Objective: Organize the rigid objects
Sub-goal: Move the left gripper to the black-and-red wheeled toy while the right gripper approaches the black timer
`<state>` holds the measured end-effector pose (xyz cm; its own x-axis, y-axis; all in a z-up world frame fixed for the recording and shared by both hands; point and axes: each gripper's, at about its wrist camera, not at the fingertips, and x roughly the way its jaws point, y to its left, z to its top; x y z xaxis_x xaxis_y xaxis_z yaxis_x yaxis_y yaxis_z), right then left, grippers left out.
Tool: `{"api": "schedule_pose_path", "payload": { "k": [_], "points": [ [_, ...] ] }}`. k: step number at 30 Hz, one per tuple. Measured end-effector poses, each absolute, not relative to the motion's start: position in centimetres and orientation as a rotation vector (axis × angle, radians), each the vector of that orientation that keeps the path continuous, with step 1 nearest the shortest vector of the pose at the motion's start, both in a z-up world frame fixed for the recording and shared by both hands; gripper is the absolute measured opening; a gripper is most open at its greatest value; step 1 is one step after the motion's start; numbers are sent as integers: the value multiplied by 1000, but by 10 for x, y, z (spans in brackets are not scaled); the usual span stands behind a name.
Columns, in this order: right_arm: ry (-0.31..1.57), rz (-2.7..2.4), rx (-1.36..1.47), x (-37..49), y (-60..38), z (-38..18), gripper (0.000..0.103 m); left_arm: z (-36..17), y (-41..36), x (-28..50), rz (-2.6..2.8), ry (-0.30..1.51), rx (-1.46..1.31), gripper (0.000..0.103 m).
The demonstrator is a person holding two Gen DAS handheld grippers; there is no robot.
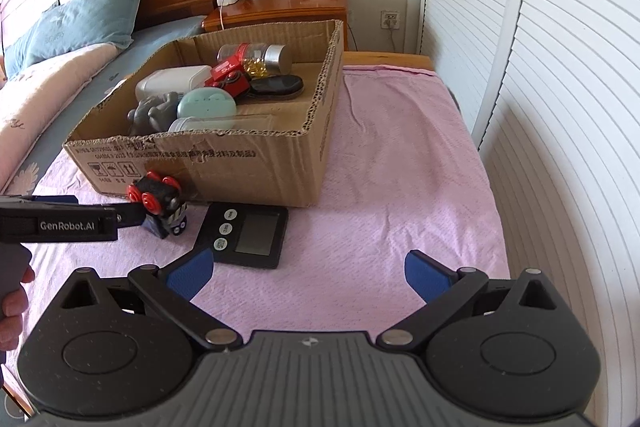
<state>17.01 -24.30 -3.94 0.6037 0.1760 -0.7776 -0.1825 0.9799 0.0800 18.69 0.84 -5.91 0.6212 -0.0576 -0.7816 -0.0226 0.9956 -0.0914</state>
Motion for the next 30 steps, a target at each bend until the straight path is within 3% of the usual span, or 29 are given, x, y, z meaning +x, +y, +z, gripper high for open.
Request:
{"api": "schedule_pose_path", "payload": {
  "k": [20, 30],
  "points": [
    [908, 232, -126, 206, -179, -90, 103, -45, 41, 163, -92, 853, -97, 100],
    [896, 168, -108, 202, -212, -91, 103, -56, 19, 161, -201, 847, -60, 100]
  ]
}}
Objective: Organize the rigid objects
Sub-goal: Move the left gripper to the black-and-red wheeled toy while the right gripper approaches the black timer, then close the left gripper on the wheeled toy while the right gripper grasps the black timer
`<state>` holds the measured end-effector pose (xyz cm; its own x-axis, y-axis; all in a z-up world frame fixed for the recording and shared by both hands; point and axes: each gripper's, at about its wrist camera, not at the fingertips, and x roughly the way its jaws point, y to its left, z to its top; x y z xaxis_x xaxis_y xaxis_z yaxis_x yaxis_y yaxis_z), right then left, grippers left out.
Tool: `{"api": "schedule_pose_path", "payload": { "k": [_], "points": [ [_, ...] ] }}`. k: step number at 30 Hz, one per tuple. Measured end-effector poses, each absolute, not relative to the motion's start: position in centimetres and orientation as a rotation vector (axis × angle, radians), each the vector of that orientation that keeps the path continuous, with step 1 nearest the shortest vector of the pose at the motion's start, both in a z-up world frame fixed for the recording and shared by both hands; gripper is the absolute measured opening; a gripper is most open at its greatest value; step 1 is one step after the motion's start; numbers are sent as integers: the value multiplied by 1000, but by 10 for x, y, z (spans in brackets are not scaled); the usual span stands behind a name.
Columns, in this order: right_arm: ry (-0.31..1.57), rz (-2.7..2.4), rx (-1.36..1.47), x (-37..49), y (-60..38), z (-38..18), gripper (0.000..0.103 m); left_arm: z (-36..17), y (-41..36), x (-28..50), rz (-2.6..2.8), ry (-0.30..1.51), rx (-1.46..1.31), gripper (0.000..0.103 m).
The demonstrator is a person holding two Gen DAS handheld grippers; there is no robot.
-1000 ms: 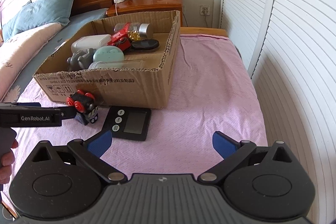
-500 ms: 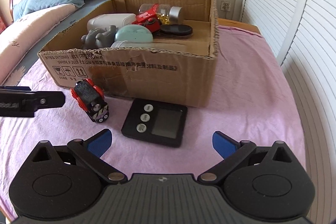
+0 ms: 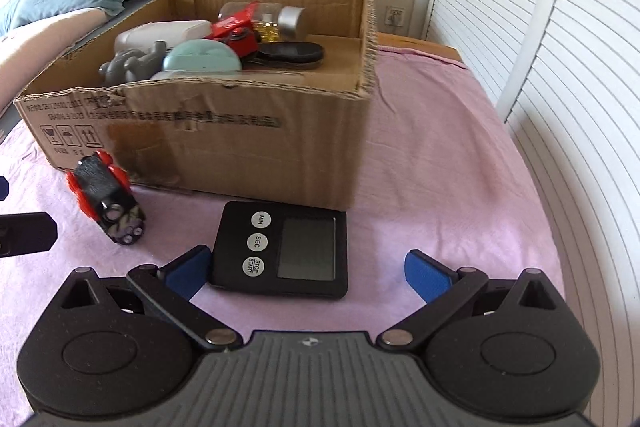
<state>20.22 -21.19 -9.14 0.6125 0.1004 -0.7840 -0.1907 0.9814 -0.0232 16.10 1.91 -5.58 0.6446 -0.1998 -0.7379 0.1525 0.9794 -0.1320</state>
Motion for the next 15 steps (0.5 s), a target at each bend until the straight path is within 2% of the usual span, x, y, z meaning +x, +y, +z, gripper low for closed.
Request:
{"api": "schedule_pose_path", "payload": {
  "k": [3, 8, 15],
  "points": [
    [892, 183, -115, 198, -219, -92, 103, -61, 10, 161, -226, 815, -28, 100],
    [878, 222, -131, 192, -225, -93, 103, -69, -1, 162, -250, 759, 4, 93],
    [864, 237, -135, 189, -226, -93, 103, -82, -16, 169, -275, 742, 48, 67]
  ]
}}
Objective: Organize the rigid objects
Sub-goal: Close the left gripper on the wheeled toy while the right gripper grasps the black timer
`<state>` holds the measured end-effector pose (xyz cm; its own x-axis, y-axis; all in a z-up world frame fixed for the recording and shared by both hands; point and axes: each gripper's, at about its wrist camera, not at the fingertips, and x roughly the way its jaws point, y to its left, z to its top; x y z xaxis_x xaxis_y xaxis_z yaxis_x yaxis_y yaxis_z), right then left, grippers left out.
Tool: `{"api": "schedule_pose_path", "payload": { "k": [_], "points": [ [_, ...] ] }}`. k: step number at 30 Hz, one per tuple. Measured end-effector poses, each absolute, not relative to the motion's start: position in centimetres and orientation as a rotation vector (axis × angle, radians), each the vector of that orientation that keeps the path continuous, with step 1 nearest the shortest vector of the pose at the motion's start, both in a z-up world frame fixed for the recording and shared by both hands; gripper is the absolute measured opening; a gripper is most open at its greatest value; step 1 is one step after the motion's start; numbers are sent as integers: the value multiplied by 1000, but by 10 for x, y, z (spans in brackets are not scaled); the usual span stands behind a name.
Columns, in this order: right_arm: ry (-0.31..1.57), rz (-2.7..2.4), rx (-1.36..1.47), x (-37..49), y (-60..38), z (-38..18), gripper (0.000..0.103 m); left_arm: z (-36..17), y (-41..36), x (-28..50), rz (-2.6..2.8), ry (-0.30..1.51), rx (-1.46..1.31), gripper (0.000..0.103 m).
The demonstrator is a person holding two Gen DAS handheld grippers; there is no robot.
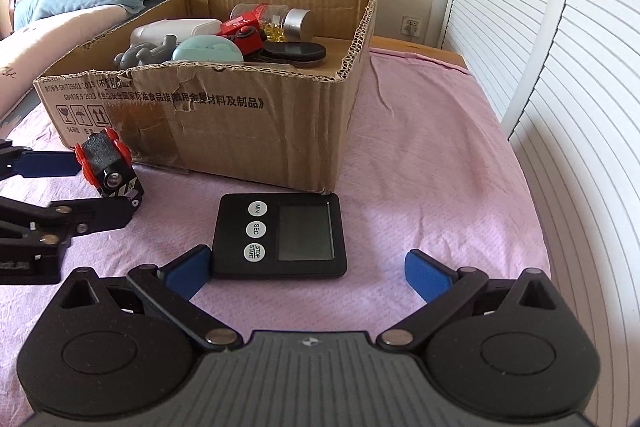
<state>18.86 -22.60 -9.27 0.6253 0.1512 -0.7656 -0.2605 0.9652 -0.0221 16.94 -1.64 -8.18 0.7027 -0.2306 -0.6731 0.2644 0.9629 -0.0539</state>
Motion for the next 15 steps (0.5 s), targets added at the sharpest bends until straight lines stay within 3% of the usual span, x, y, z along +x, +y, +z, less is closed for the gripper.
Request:
{"api": "schedule_pose_path", "payload": {
  "k": [3, 5, 15],
  "points": [
    [865, 238, -136, 189, -226, -93, 103, -85, -17, 172, -280, 740, 33, 61],
    [865, 239, -136, 189, -226, -92, 103, -85, -17, 172, -293, 732, 28, 51],
    [868, 229, -133, 189, -225, -92, 103, -66, -7, 159, -275, 779, 57, 50]
  ]
}}
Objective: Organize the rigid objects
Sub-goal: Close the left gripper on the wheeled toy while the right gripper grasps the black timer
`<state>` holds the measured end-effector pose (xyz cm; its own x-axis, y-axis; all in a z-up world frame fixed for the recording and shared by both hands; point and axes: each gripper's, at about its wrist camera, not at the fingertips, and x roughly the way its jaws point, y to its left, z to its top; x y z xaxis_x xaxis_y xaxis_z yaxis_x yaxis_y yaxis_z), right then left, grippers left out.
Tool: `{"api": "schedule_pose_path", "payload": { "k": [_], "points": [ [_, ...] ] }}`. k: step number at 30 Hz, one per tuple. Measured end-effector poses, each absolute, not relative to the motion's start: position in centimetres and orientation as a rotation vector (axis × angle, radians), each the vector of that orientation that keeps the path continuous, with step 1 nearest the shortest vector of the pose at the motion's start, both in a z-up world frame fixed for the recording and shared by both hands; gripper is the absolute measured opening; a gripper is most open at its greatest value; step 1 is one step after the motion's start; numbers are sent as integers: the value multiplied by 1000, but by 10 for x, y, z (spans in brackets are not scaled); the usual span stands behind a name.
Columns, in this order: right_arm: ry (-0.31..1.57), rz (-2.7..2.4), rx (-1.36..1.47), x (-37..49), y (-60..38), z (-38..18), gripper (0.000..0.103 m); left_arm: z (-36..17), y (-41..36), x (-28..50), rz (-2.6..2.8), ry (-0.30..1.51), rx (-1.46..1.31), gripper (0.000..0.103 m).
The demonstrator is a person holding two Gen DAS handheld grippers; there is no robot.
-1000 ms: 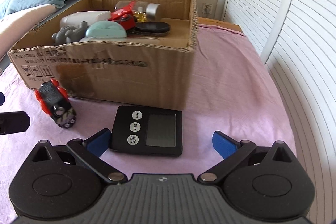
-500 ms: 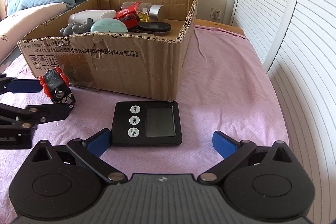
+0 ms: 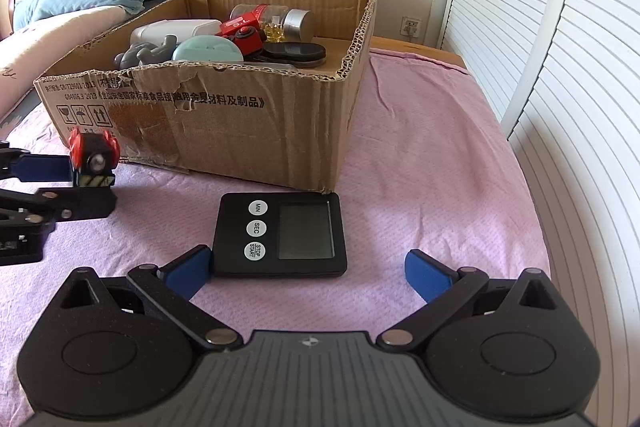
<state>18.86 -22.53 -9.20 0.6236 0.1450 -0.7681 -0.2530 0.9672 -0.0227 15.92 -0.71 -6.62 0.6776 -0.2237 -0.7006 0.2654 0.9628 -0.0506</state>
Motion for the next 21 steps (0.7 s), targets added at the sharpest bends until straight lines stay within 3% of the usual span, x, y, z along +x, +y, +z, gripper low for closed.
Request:
{"api": "schedule_pose_path", "payload": {
  "k": [12, 14, 18, 21],
  "points": [
    [850, 284, -148, 191, -214, -93, 103, -76, -12, 161, -235, 812, 86, 53],
    [834, 295, -153, 192, -213, -93, 99, -78, -12, 162, -235, 821, 75, 53],
    [805, 309, -160, 193, -211, -89, 76, -79, -10, 164, -230, 820, 66, 54],
    [800, 315, -163, 193, -211, -89, 74, -79, -11, 165, -223, 819, 62, 55]
  ]
}}
